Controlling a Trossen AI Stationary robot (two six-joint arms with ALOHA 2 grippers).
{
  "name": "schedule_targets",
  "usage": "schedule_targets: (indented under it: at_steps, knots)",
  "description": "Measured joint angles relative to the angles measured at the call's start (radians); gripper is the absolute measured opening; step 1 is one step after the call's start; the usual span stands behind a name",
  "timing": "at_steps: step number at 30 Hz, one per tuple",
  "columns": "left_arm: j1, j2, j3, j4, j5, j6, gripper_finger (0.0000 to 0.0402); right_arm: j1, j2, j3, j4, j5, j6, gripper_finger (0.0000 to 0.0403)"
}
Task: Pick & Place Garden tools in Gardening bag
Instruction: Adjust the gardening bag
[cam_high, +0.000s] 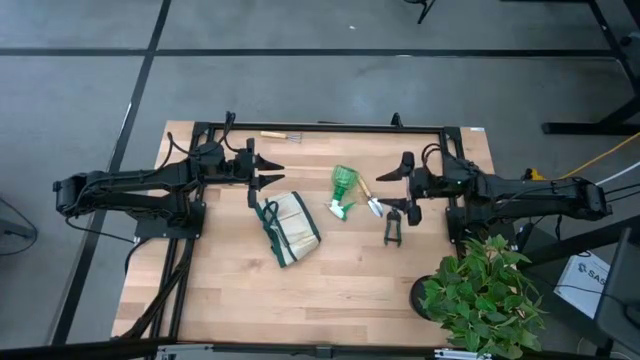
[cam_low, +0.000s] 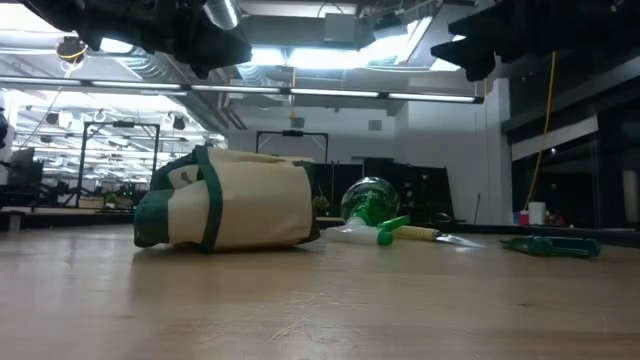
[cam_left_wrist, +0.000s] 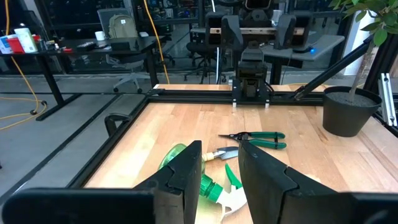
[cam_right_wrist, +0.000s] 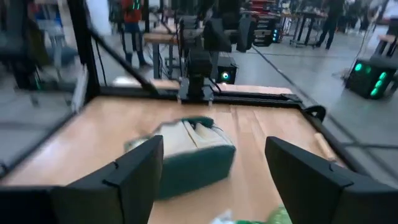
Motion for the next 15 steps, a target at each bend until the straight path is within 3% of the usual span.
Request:
schedule_targets:
  at_steps: [4, 15]
  knots:
    - [0.000, 0.000, 0.000, 0.000, 0.000, 0.000, 0.0102, 0.000, 0.000, 0.000, 0.050, 0.000, 0.125, 0.0284]
    - [0.000, 0.000, 0.000, 0.000, 0.000, 0.000, 0.0102, 0.012, 0.019, 0.000, 0.189, 0.033, 0.250, 0.0284]
